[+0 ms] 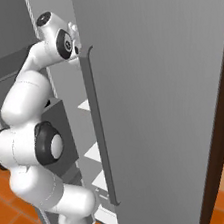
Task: Take the meat container that has the chicken drumstick and place it on the second highest rack of the freezer. Then take the vegetable container that has the avocados and place it on the highest rack of the freezer.
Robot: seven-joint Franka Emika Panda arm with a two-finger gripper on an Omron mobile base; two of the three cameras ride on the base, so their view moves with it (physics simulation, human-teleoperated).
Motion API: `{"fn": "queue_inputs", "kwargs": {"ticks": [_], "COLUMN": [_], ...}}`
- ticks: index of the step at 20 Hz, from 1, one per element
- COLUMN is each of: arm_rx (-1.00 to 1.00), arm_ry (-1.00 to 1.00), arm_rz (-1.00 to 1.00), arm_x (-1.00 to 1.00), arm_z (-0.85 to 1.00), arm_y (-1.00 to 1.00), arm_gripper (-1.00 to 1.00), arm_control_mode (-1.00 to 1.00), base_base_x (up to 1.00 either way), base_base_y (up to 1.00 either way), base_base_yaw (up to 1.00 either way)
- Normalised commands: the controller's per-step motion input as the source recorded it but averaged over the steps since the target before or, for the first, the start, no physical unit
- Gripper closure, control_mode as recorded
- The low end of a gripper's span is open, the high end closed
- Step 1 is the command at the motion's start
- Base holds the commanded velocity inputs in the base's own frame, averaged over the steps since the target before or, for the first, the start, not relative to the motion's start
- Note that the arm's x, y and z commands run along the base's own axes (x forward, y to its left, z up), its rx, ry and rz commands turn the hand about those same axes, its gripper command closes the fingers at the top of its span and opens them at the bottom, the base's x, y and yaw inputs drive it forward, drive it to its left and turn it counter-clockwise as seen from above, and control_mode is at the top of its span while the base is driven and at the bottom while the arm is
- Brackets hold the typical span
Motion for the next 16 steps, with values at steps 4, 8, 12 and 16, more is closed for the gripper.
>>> {"fn": "queue_inputs", "kwargs": {"ticks": [4, 8, 12, 16], "arm_rx": [0.0, 0.0, 0.0, 0.0], "arm_ry": [0.0, 0.0, 0.0, 0.0], "arm_rz": [0.0, 0.0, -0.01, -0.02], "arm_x": [0.56, 0.53, 0.63, 0.59], "arm_z": [-0.1, -0.11, -0.09, -0.05], "arm_y": [-0.08, 0.0, 0.0, -0.01], "arm_gripper": [1.0, 1.0, 1.0, 1.0], "arm_control_mode": [-1.0, -1.0, -1.0, -1.0], "base_base_x": [0.0, 0.0, 0.0, 0.0], "base_base_y": [0.0, 0.0, 0.0, 0.0], "base_base_yaw": [0.0, 0.0, 0.0, 0.0]}}
